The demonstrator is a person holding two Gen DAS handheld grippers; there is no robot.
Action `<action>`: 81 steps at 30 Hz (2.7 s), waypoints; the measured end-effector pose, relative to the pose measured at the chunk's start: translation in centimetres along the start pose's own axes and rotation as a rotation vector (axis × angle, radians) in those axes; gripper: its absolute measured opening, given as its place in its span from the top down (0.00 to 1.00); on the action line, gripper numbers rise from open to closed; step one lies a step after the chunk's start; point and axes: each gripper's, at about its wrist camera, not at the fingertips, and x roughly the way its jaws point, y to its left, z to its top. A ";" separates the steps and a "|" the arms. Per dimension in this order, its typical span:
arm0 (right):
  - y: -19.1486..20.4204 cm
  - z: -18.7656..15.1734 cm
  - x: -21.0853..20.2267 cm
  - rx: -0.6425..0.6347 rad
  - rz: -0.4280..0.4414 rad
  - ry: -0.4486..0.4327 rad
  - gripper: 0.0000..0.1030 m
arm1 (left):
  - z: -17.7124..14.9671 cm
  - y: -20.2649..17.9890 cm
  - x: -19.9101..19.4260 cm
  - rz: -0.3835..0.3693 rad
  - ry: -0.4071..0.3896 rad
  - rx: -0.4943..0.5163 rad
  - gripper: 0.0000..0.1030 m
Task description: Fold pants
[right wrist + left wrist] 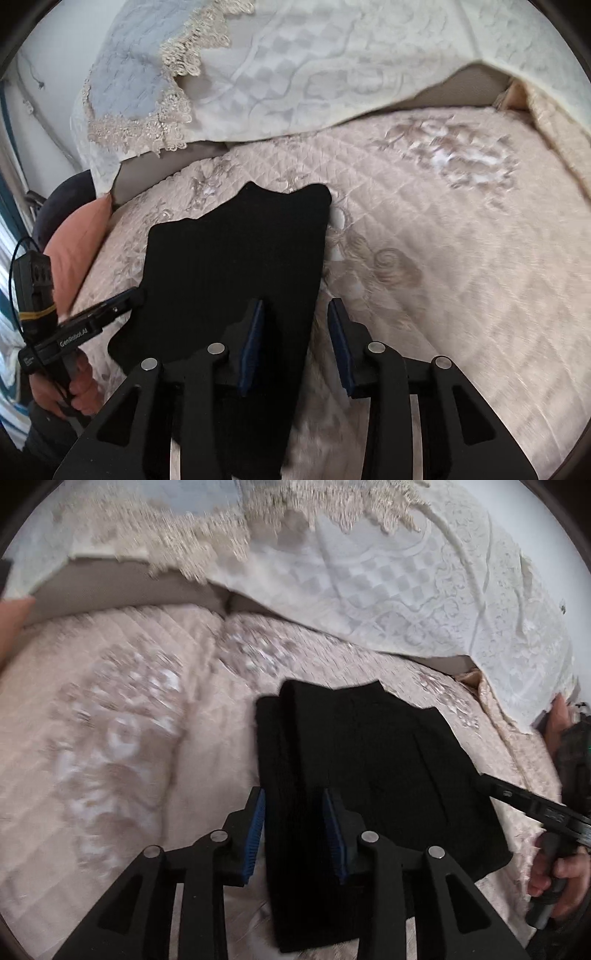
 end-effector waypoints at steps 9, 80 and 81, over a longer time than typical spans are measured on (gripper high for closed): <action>5.7 -4.7 -1.9 -0.199 -0.097 -0.030 0.65 | -3.2 -4.3 -5.5 0.024 -0.112 0.108 0.66; 11.1 -12.2 -8.2 -0.211 -0.185 -0.008 0.49 | -12.2 -8.6 -10.1 0.158 0.001 0.081 0.65; 11.1 -12.2 -8.2 -0.210 -0.186 -0.008 0.49 | -12.3 -8.6 -10.1 0.160 0.001 0.081 0.65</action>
